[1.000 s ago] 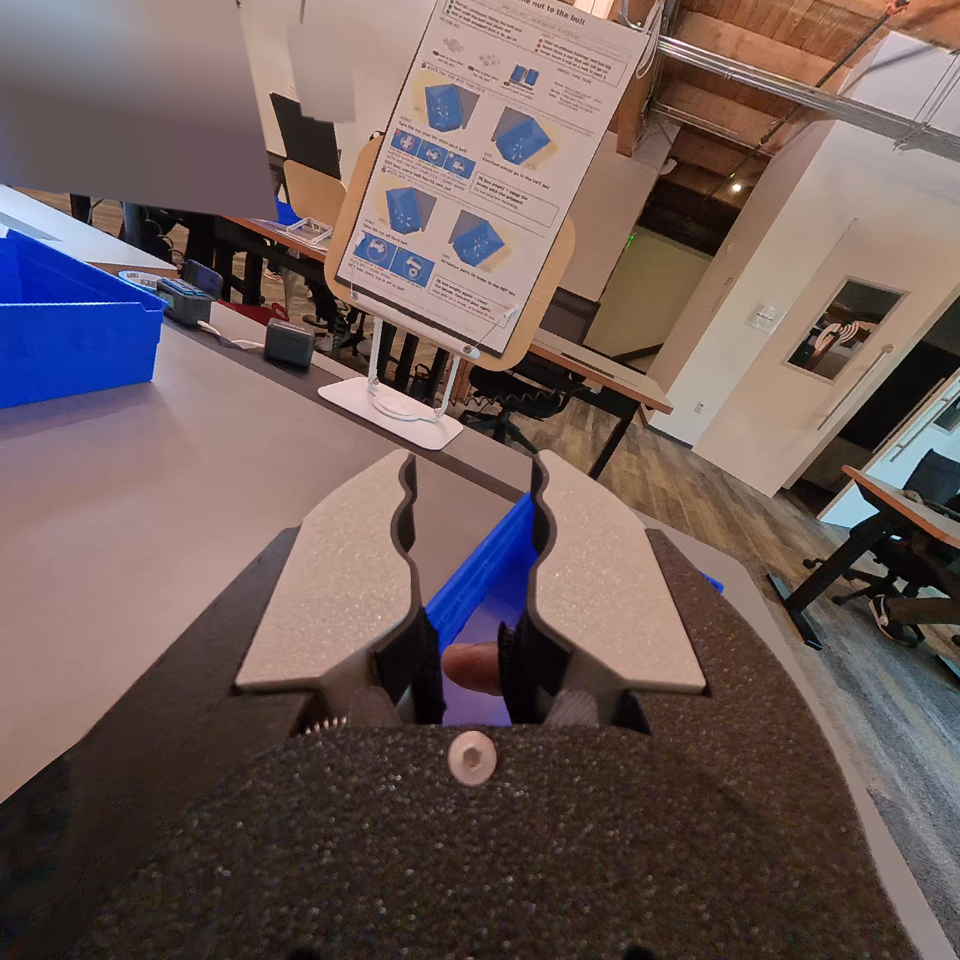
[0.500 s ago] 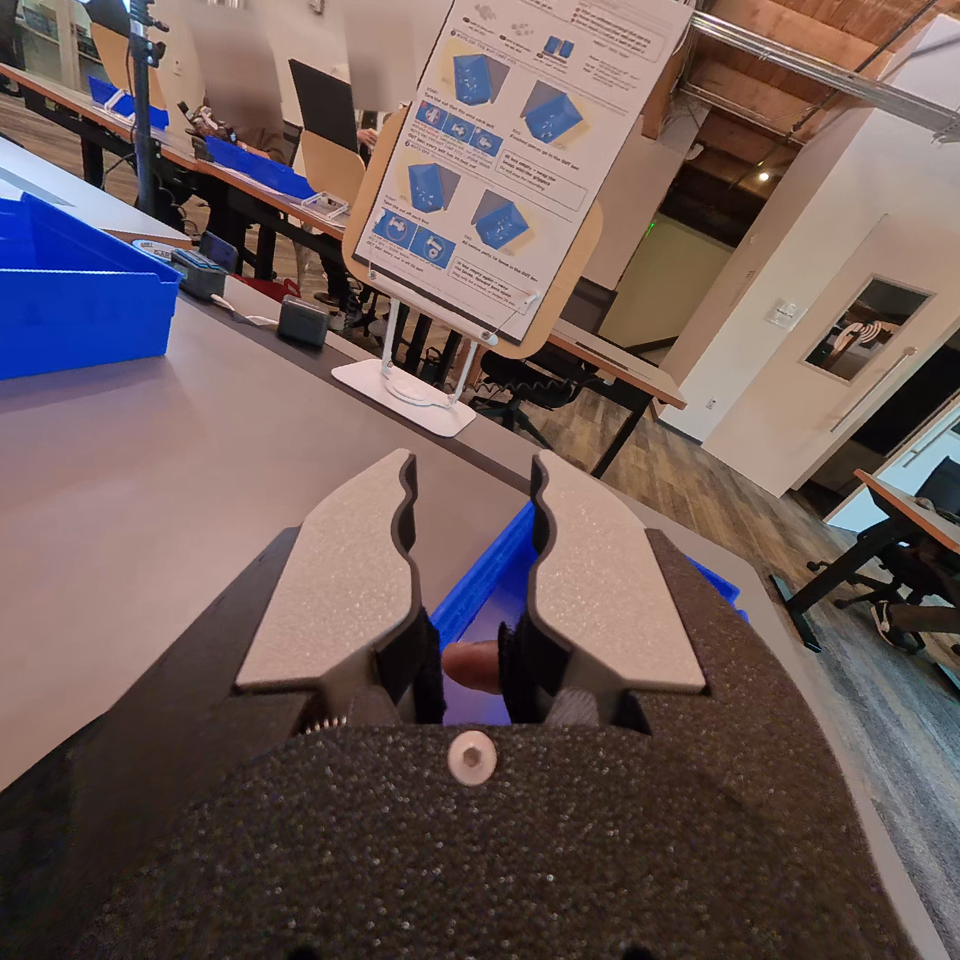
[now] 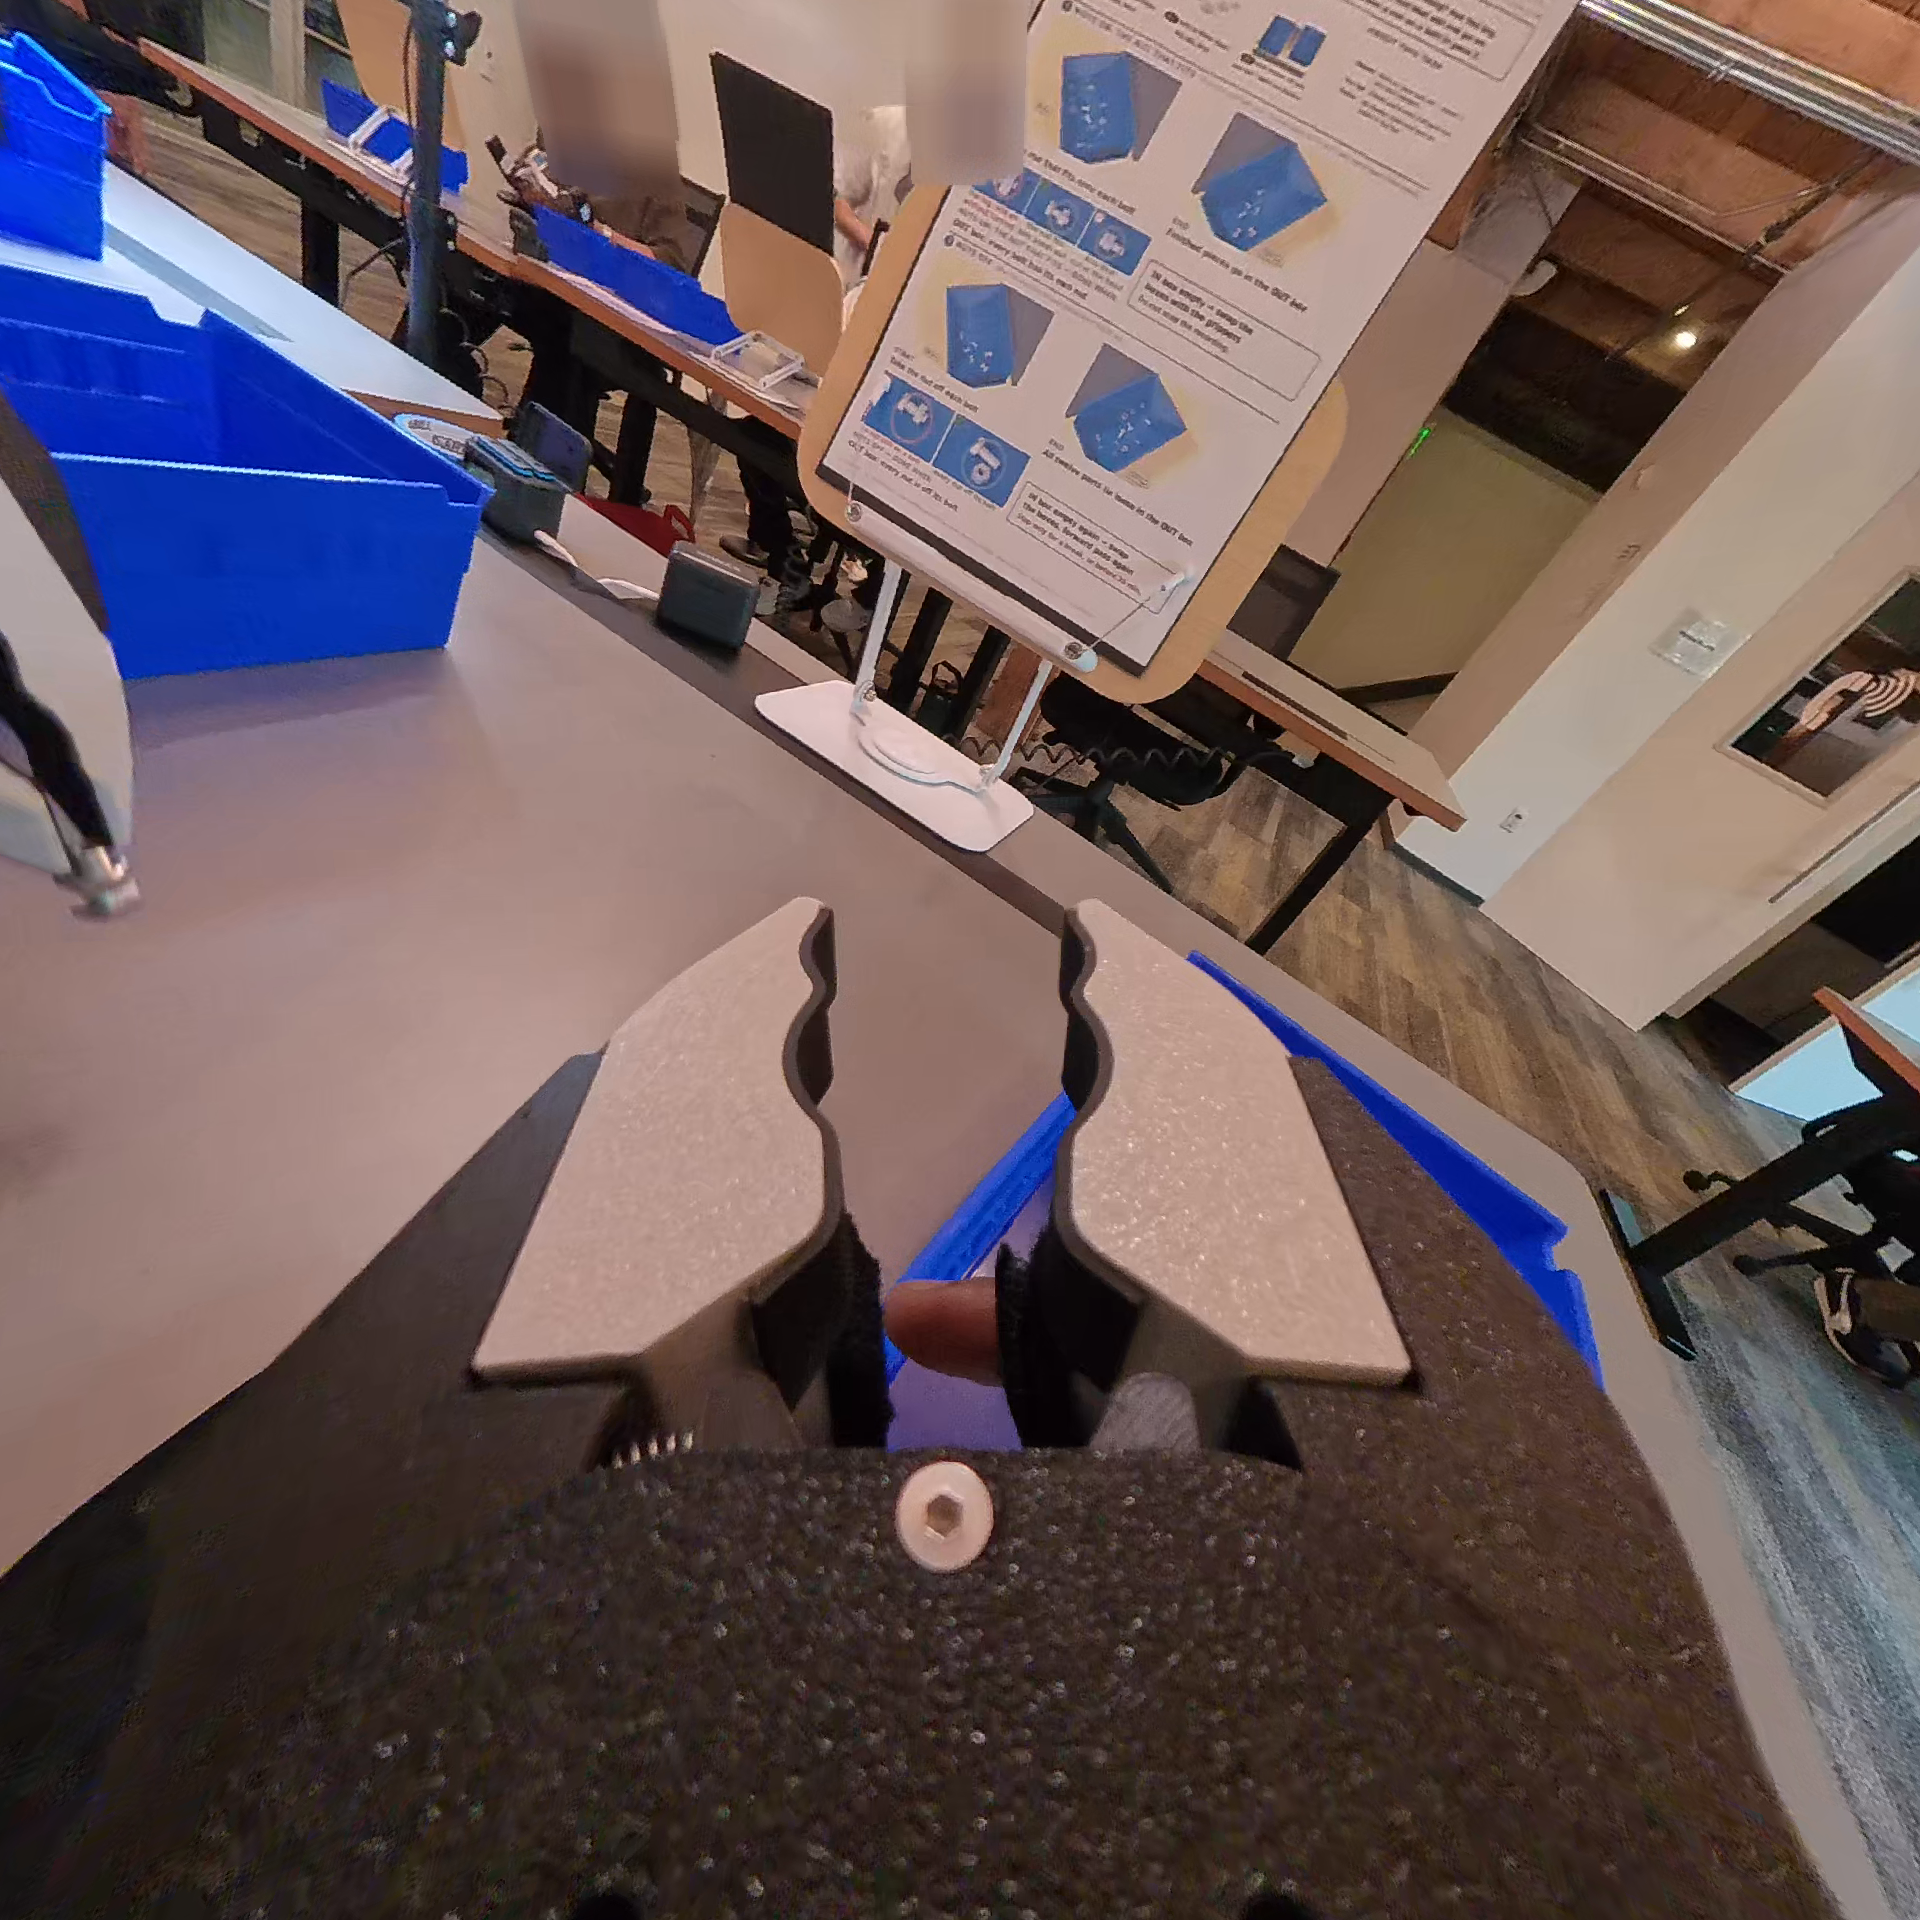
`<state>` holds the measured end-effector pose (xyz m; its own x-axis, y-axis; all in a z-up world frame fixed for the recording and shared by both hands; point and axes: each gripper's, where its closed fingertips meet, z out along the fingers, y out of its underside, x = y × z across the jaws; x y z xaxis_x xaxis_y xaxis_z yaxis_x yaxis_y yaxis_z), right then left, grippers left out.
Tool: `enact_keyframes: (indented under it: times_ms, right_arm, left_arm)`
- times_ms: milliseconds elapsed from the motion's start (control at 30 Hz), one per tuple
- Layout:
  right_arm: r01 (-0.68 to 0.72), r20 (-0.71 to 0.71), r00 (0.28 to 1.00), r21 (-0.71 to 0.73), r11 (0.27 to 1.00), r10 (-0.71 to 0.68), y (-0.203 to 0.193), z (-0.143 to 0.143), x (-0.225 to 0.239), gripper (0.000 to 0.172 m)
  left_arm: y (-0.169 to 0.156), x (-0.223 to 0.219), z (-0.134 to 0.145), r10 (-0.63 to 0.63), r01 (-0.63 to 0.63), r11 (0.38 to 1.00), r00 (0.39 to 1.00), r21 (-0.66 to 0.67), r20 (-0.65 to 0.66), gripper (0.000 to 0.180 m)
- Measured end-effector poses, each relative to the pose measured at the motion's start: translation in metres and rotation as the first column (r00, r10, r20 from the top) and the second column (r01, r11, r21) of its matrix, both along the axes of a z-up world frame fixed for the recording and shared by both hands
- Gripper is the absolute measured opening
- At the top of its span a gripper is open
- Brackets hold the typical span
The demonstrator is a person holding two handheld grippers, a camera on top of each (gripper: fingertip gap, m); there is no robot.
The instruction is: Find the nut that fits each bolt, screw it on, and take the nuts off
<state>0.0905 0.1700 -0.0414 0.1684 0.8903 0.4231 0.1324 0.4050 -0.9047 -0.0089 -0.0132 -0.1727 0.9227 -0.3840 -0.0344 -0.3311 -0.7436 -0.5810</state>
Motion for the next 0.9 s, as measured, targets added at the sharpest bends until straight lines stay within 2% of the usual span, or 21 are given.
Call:
enact_keyframes:
  times_ms: [33,267,700,900]
  right_arm:
    - [-0.005,0.005,1.0,0.001,1.0,0.005,-0.001,-0.001,0.0,0.042]
    - [-0.045,0.052,0.998,0.002,0.999,0.045,-0.008,-0.009,-0.002,0.041]
    - [-0.122,0.16,0.98,0.001,0.993,0.12,-0.024,-0.029,-0.011,0.04]
    - [-0.25,0.242,0.932,-0.102,0.963,0.268,-0.05,-0.048,-0.02,0.033]
  left_arm:
    - [0.002,0.006,-0.007,-0.015,0.015,1.0,1.0,-0.016,0.008,0.008]
    - [0.006,0.031,-0.034,-0.074,0.076,0.994,0.997,-0.083,0.023,0.008]
    - [0.002,0.041,-0.054,-0.108,0.113,0.984,0.993,-0.14,0.043,0.008]
    - [0.002,0.043,-0.052,-0.097,0.103,0.988,0.993,-0.115,0.062,0.017]
